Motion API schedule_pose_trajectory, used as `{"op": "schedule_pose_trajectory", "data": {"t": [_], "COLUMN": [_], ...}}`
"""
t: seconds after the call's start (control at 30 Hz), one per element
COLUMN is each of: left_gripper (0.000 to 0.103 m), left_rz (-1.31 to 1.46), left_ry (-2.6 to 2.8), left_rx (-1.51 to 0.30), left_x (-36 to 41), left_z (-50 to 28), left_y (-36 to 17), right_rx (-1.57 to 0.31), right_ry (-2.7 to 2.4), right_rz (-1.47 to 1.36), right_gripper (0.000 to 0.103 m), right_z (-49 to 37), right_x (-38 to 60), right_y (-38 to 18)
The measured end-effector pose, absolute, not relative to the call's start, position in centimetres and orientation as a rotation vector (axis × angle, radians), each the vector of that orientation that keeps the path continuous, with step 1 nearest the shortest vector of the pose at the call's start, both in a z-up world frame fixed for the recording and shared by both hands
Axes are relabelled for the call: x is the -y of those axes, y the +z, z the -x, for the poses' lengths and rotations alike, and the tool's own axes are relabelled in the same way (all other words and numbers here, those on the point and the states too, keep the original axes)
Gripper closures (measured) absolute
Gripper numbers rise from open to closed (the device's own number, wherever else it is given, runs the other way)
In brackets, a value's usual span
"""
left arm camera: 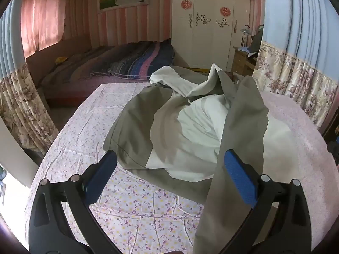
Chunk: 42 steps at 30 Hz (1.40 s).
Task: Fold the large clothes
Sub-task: 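Reach both grippers toward the crumpled grey-and-white jacket on the bed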
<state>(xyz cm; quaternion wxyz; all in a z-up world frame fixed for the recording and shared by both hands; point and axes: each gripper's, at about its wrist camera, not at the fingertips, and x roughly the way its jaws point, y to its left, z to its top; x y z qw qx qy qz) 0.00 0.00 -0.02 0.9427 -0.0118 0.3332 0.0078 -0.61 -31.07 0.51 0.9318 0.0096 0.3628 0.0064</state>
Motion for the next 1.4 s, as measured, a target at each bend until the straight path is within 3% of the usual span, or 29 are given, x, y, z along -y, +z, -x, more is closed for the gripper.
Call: {"op": "schedule_pose_trajectory", "data": {"t": [1.4], "left_gripper": [0.003], "left_rz": [0.013], "left_ry": [0.038], "left_rx": [-0.724], "left_x": [-2.0], "left_z": [-2.7], "left_y": [-2.7], "right_rx": [-0.875], "right_ry": [0.108], "right_rz": [-0.019], "right_gripper": [0.002], "right_z": [-5.4], "right_x": [24.7], "right_y": [-5.2]}}
